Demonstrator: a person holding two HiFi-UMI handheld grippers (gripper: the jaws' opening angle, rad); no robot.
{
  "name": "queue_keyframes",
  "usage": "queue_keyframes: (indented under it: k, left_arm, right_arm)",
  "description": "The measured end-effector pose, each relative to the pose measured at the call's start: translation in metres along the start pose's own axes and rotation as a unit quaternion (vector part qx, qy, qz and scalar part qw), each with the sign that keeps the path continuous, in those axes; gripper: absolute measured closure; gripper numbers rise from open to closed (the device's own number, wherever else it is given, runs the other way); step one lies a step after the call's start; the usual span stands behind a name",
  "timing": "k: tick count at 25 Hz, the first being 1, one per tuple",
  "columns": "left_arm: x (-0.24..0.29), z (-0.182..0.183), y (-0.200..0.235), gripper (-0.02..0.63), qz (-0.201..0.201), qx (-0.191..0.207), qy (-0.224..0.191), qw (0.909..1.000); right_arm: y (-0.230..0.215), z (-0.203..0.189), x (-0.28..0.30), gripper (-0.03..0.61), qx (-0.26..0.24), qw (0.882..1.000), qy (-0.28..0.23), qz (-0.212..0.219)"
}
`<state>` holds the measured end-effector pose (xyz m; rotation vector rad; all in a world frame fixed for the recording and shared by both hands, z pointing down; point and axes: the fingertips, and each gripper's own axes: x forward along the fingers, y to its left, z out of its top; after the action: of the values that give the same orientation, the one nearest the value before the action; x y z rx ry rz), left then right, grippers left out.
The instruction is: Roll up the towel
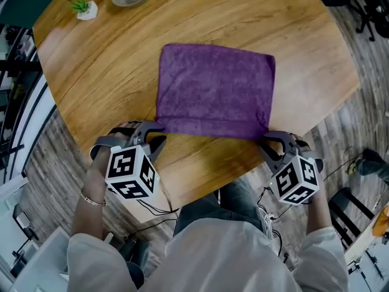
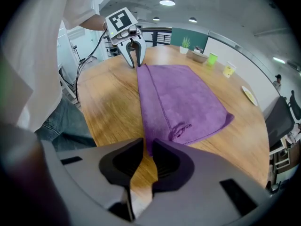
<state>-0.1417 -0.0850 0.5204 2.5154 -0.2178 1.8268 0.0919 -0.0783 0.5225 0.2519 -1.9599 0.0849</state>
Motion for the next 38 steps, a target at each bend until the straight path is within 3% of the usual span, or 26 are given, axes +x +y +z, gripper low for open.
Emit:
queue_keyframes:
  k: [9, 12, 14, 25, 38]
  left_arm:
    - [0.005, 0.0, 0.0, 0.543, -0.011, 0.005, 0.003, 0.9999]
    - [0.005, 0.001, 0.002, 0.597, 0.004, 0.005, 0.001, 1.0]
    - [0.005, 0.001, 0.002, 0.598, 0.01, 0.001, 0.001, 0.9999]
    - [-0.014, 0.0, -0.039, 0.598, -0.032, -0.034, -0.01, 0.9988]
    - [-0.023, 0.009, 0.007, 0.598, -0.033, -0.044, 0.002, 0.9985]
  right_arm:
    - [-0.006, -0.002, 0.002, 0.555, -0.008, 1.0, -0.002, -0.002]
    - [-0.006, -0.002, 0.001, 0.563, -0.001, 1.0, -0.003, -0.002]
    - [-0.005, -0.003, 0.0, 0.566, 0.006, 1.0, -0.003, 0.0]
    - [0.039, -0.005, -0.021, 0.568, 0.045, 0.997, -0.005, 0.059]
    - [-0.009, 0.002, -0.038, 0.566, 0.085, 0.995, -0.021, 0.05]
